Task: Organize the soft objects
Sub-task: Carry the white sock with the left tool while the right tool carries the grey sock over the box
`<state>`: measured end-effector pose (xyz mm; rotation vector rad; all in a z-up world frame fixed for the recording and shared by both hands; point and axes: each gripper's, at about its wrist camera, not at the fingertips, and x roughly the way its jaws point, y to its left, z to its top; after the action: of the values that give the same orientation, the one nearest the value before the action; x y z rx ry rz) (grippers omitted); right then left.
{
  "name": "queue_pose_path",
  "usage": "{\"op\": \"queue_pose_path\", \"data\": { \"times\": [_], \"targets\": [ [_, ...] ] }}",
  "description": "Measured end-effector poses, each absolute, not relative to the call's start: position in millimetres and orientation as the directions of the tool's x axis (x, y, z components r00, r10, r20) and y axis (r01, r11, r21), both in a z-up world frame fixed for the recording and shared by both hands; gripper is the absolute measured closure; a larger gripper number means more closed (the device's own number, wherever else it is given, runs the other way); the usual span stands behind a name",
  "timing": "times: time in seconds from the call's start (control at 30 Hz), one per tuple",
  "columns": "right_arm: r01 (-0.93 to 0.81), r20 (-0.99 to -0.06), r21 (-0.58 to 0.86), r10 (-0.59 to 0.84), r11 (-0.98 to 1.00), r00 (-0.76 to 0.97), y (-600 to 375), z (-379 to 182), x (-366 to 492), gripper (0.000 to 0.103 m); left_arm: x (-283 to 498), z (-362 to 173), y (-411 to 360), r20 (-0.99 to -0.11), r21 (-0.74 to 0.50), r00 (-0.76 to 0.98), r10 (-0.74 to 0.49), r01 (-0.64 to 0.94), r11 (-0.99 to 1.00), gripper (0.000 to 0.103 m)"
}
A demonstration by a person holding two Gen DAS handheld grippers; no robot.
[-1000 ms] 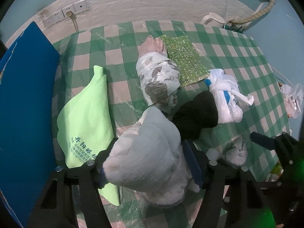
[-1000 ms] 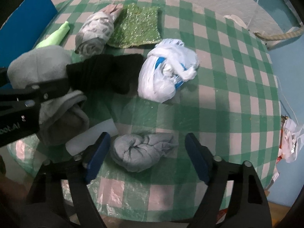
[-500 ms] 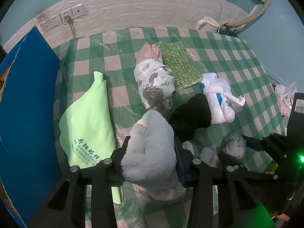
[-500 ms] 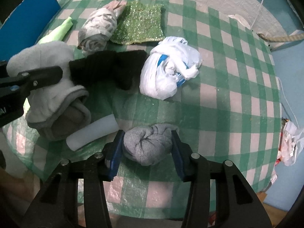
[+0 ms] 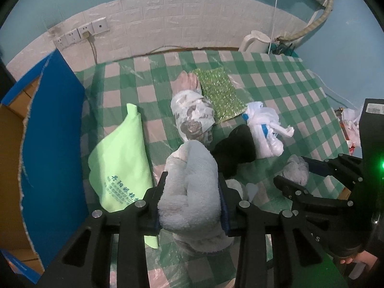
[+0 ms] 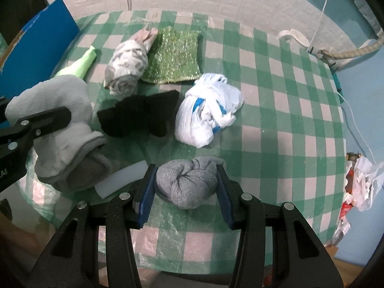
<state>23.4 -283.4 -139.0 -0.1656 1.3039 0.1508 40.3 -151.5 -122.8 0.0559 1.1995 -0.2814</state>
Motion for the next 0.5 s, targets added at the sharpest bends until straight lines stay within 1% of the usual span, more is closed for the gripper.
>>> {"op": "queue_pose_path", "data": {
  "times": [0.27,0.5],
  "targets": [
    [-0.207,-0.953,-0.029,0.036,0.978,0.301,-281,-118,25,0.056,35,-101,-146,-0.905,-0.065,0.394,-0.163,0.251,0.966,0.066],
    [-0.225,-0.941,-0.017,0.06,0.974,0.334,-273,-100,28,0.056,34,-88,-137,-0.89,-0.054,0.428,-0.156,0.24,0.969,0.066]
  ]
}}
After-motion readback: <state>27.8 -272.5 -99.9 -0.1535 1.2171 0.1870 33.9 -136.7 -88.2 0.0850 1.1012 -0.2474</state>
